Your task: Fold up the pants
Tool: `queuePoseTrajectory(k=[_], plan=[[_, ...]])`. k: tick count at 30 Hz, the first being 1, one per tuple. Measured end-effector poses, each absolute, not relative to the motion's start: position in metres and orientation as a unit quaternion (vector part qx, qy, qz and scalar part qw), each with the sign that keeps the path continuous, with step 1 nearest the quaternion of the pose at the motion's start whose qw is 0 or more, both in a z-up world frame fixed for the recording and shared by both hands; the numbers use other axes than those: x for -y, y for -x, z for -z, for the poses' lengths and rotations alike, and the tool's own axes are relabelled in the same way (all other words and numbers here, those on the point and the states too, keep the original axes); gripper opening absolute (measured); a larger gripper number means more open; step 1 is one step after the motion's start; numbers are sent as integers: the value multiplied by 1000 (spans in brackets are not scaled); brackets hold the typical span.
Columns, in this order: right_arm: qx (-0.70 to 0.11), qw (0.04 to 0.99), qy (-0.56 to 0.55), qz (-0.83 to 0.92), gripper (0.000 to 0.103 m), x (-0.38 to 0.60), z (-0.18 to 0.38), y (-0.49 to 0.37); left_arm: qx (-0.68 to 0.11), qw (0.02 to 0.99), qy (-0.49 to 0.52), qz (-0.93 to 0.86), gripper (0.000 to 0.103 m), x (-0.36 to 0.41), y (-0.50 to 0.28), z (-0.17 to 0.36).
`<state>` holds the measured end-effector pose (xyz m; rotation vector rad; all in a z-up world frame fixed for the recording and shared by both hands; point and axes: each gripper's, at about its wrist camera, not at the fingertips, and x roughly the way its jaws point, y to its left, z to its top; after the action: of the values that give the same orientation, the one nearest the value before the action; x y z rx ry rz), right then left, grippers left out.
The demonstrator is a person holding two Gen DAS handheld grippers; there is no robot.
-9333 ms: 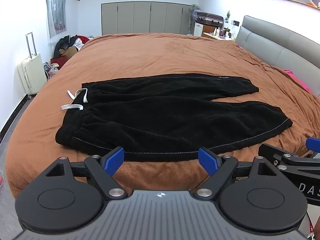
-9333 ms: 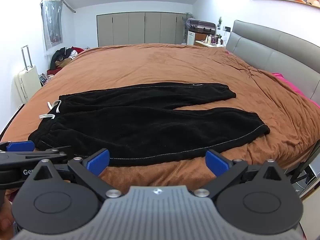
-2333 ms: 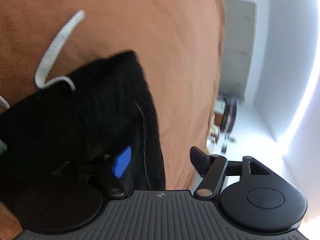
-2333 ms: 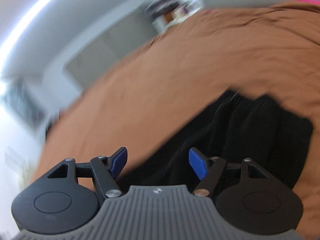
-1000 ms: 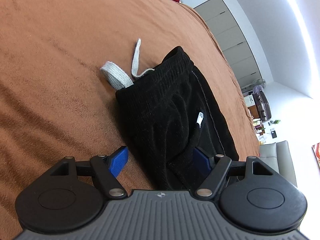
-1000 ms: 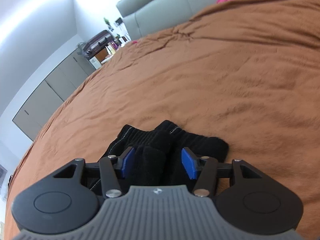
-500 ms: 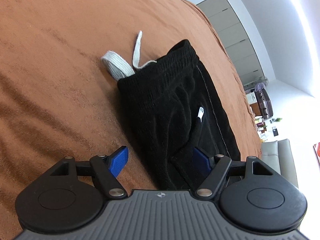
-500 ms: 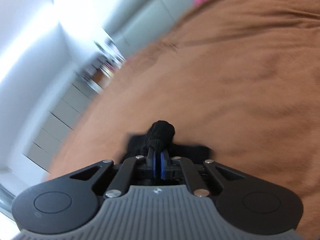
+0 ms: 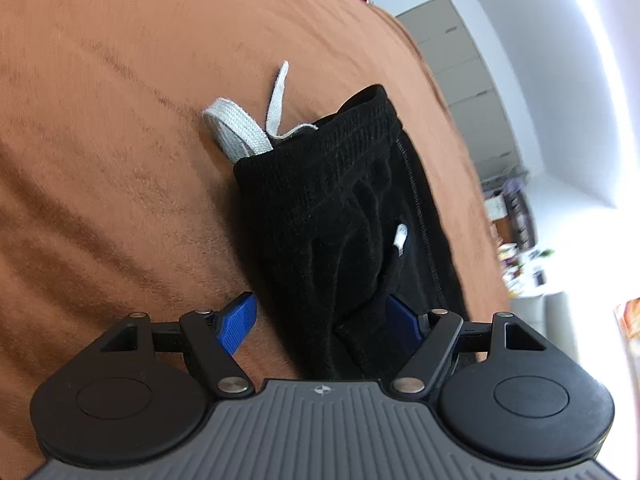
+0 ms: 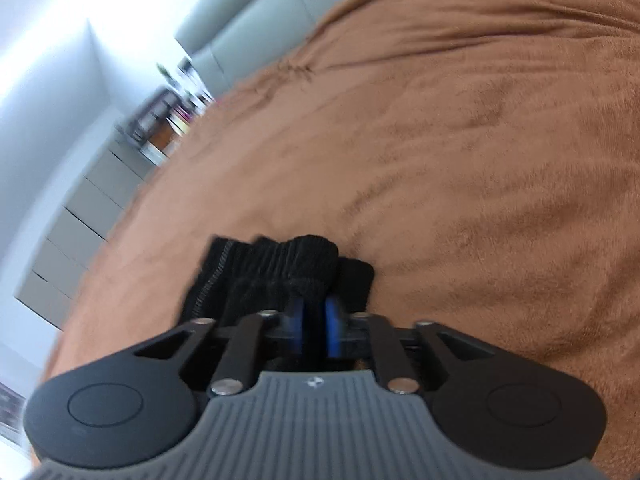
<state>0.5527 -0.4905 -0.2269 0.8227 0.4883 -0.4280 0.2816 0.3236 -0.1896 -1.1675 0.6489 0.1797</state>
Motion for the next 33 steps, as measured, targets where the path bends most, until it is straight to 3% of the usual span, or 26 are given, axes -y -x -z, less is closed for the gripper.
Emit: queuePoseTrajectory(k=[1,2,11,17,19,20,21,23,24,25,26,29,33], plan=[[-219,874,-385,198,54,489,223,-544,-291,778,551,-81,88,-324,-280,192],[-209,881,-378,193,56,486,222,-535,-284,773,562,-82,89,-324,-278,196],[-258,870,-413,72,56,475,245,-488,-237,778,576,-89,89,-316,-278,211],[-277,867,-411,44,64,461,248,-512,-185,750,624,-118,90,-324,-294,222],[-280,861,-422,48,70,461,254,-523,-172,734,642,-143,82,-324,-295,227],[-286,855,-428,56,73,460,257,-531,-168,725,648,-162,60,-323,-295,227],[-290,851,-432,66,76,459,260,-537,-167,721,649,-175,50,-321,-295,227],[-292,846,-439,87,81,454,257,-548,-152,714,659,-178,42,-320,-290,225],[-299,845,-434,91,69,451,253,-552,-147,715,661,-175,41,-320,-288,222],[-311,846,-424,92,22,448,250,-558,-143,713,665,-168,39,-323,-286,217],[-320,841,-428,82,11,447,248,-563,-143,705,676,-161,39,-327,-284,215],[-293,843,-444,73,11,445,232,-557,-142,680,705,-140,35,-340,-279,205],[-263,832,-487,46,10,439,216,-535,-120,717,675,-121,33,-354,-273,174]])
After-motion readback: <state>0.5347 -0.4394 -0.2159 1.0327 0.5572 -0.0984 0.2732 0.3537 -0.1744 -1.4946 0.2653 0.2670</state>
